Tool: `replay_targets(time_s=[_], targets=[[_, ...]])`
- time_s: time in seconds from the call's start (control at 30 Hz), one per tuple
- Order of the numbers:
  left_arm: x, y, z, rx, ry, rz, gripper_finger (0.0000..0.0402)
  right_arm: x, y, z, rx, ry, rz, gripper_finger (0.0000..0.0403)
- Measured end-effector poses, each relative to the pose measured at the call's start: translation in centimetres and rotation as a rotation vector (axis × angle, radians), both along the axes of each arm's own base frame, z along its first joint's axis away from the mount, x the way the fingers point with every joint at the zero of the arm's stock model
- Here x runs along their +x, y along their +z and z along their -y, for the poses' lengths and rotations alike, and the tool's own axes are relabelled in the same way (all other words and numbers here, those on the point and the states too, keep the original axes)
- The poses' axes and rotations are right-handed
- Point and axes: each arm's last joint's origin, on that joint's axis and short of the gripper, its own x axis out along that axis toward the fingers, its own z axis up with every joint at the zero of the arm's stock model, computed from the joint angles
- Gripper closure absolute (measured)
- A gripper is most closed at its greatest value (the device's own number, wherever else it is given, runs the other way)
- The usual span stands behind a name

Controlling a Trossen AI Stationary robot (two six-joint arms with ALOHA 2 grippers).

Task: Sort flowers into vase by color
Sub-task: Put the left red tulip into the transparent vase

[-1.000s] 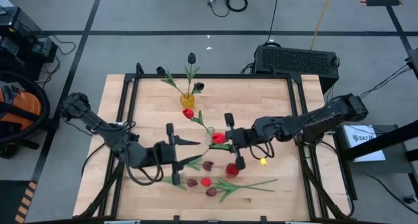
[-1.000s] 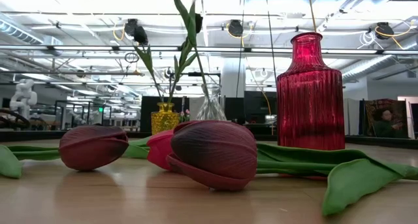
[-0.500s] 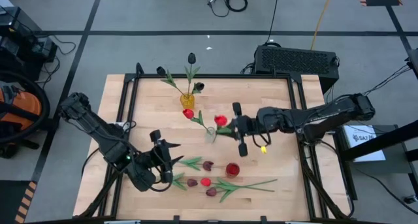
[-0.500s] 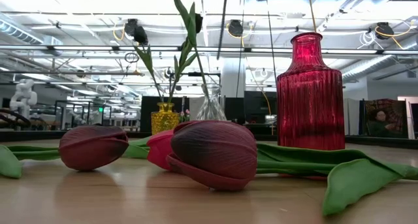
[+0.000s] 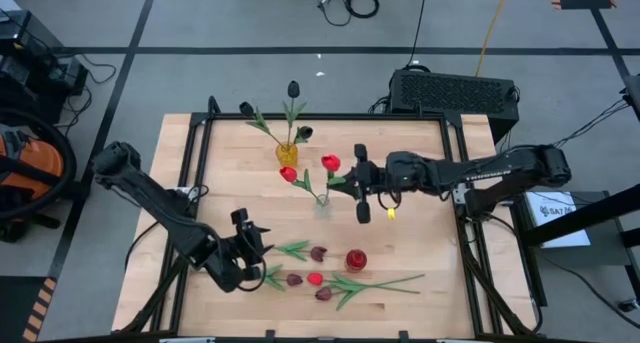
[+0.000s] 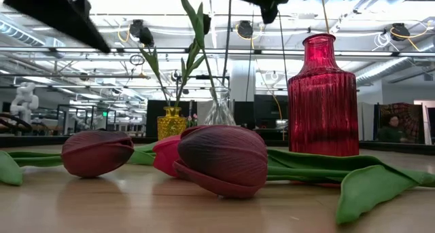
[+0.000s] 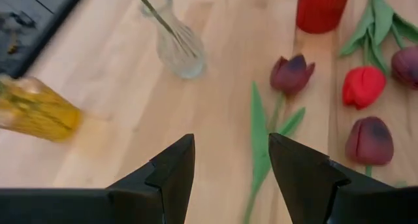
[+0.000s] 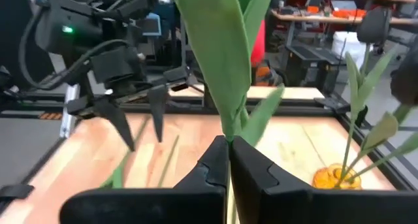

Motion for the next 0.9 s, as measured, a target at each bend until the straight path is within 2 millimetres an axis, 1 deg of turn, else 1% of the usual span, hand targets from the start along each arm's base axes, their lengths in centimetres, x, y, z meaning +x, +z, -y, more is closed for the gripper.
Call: replay_targets(time_s=[0.13,0.23,0.37,0.6,0.73,0.9], targets=[[-0.2,-1.7,-0.1,-0.048,-0.014,0.010,0.0199,0.9,-0.7,0.0,0.000,-0.001,0.003,0.0403],[-0.3,-2.4,-0.1,-0.078,-0.024,0.017,0.0199,1.1,-1.2,0.3,0.002,-0.009,-0.011,0.0402],[-0.4,-2.7,-0.2,-0.091,-0.011,0.015,0.0199,1.2,-1.2,0.6,0.003,-0.025,-0.009,0.0402],[-0.4,-2.7,-0.2,-0.093,-0.010,0.016,0.0199,1.3,-1.9,1.0,0.010,-0.042,-0.060,0.0400],[-0.4,-2.7,-0.2,-0.094,-0.009,0.016,0.0199,1.6,-2.4,1.1,0.023,-0.098,-0.081,0.0382],[-0.3,-3.3,-0.1,-0.089,0.004,0.001,0.0199,1.3,-3.1,1.7,0.027,-0.148,-0.153,0.0340]])
